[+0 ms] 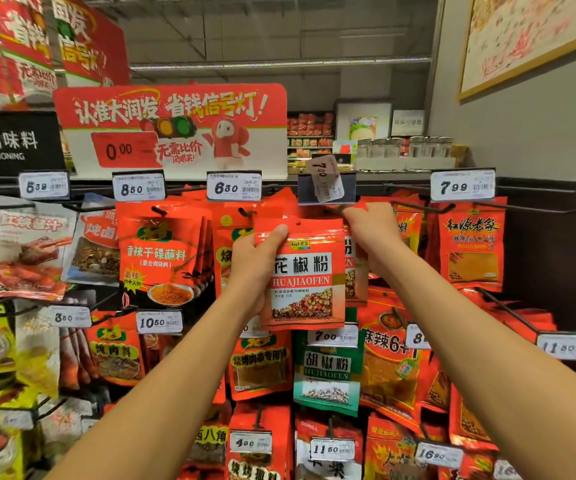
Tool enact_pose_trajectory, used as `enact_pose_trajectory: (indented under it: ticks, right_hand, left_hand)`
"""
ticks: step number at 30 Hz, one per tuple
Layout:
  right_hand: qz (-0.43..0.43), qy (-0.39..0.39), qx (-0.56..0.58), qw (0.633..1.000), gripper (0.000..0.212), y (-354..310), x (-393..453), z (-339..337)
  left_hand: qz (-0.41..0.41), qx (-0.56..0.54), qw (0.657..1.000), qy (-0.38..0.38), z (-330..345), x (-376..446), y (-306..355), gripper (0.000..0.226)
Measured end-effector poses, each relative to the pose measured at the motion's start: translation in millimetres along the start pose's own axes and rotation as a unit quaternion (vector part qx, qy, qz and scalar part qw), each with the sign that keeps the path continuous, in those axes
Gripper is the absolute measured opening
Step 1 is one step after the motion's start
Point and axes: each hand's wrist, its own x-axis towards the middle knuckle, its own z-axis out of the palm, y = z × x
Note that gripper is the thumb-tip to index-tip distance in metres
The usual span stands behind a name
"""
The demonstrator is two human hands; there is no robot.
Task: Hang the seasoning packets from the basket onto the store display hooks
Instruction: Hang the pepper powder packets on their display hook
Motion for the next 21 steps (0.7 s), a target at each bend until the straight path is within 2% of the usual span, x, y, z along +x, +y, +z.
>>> enact_pose_trajectory:
  ticks: [3, 6, 10, 15, 19, 21]
  right_hand:
    - [0.008, 0.001, -0.006, 1.0, 0.021, -7, 6, 0]
    - [0.056, -0.02, 0.011, 0.998, 0.01, -9, 7, -3]
    - [0.103, -0.052, 0.065, 0.991, 0.02, -11, 6, -4]
    - [0.082, -0.005, 0.052, 0.995, 0.024, -5, 2, -3]
    - [-0.023, 0.077, -0.089, 0.993, 0.051, 12, -4, -4]
    - [-0.051, 0.107, -0.072, 0.99, 0.043, 17, -7, -10]
  left_hand:
    - [0.004, 0.003, 1.0, 0.009, 3, 5, 2, 0.018]
    - [0.009, 0.011, 1.0, 0.013, 2, 9, 5, 0.018]
    - [0.007, 0.04, 0.999, 0.009, 4, 12, 5, 0.018]
    - [-0.014, 0.074, 0.997, 0.026, 8, 12, 3, 0.016]
    - [0.0, 0.065, 0.998, 0.005, 13, 8, 2, 0.017]
    - [0.003, 0.057, 0.998, -0.009, 17, 7, 4, 0.018]
